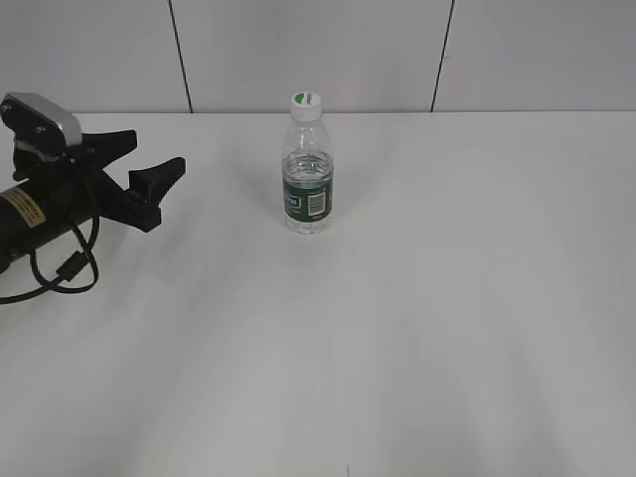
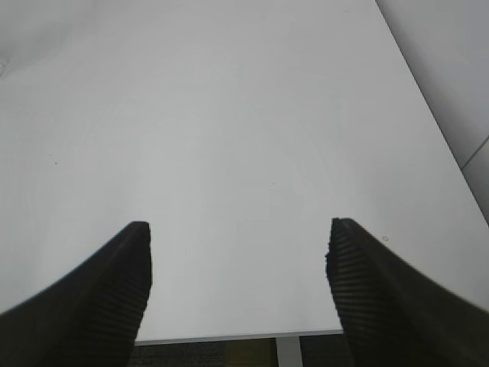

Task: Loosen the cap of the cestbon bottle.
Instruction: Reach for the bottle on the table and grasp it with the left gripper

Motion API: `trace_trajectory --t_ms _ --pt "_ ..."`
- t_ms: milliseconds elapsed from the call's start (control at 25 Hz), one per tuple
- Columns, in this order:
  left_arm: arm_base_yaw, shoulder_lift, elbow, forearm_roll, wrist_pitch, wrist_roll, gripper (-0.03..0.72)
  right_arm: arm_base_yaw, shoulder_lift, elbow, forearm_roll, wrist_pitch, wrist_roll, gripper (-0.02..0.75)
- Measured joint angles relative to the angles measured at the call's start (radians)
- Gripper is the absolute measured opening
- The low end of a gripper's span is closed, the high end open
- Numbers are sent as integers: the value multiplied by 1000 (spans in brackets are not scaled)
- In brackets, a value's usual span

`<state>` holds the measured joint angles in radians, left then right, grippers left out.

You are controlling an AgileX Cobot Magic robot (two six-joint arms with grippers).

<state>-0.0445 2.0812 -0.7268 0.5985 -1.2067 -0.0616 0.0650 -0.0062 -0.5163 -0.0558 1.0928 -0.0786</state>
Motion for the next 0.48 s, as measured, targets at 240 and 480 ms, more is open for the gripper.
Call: trace_trajectory --t_ms 240,480 --pt "39 59 -66 223 -2 -129 498 0 0 0 0 0 0 548" --pt "27 77 -75 278 -1 -147 498 0 0 0 0 0 0 548"
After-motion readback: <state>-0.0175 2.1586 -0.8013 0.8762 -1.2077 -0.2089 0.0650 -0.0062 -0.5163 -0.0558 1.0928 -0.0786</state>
